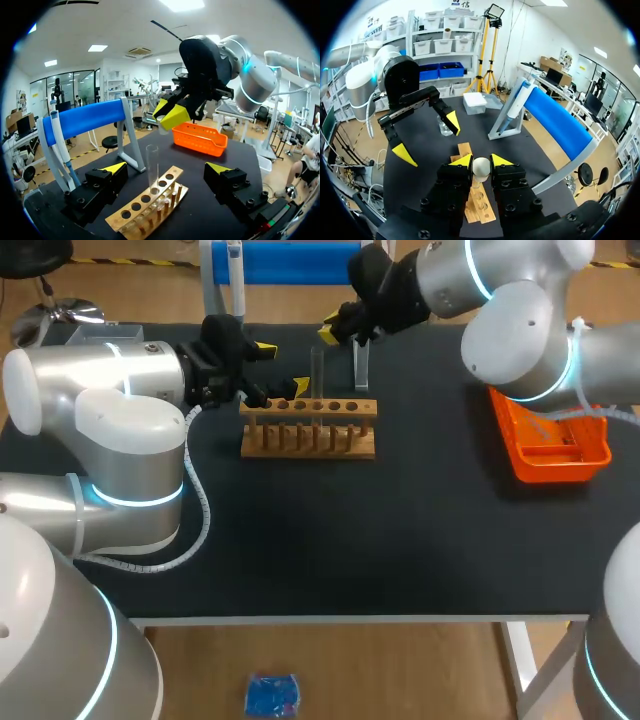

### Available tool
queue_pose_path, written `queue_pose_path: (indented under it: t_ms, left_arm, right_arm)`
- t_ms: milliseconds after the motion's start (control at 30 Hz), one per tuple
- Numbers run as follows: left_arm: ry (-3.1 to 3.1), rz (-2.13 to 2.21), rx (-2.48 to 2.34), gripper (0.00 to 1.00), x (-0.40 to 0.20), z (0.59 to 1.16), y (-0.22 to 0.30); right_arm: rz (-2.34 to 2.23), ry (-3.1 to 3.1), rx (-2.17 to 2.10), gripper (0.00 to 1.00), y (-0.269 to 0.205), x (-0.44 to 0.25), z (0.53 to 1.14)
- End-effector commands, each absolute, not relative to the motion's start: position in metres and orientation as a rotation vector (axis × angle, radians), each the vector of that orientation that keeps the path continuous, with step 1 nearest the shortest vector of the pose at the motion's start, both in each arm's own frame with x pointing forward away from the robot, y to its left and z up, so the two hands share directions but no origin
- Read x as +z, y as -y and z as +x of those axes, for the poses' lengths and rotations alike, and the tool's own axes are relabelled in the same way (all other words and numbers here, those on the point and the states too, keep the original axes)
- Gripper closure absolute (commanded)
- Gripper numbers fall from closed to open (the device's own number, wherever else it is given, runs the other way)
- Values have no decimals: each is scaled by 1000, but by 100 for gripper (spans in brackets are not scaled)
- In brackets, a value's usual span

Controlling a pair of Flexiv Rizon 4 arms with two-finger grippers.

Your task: Invert the test tube, pick up the pipette, mount the tip to pipette, aspirate from beaker and dispense into the tube, eject the tip, return the pipette, and cap with the stopper.

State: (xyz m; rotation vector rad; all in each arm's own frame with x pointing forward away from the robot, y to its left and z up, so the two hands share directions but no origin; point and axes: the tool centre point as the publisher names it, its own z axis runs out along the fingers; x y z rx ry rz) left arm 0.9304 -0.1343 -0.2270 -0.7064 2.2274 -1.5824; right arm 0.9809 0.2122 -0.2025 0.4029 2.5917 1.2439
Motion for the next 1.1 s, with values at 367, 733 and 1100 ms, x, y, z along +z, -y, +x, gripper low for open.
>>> queue_pose_path:
  t_ms: [367,733,1100]
  left_arm:
    - [-2221,-709,-1584,0,-228,930,135]
    - [-2221,-709,-1584,0,-228,930,135]
    - [-2221,-709,-1584,0,-228,930,135]
  right_arm:
    - [388,-2562,1324,100,-224,-211,991]
    - [380,-2562,1337,100,-230,-217,995]
    - [367,-2575,1343,100,-235,-225,996]
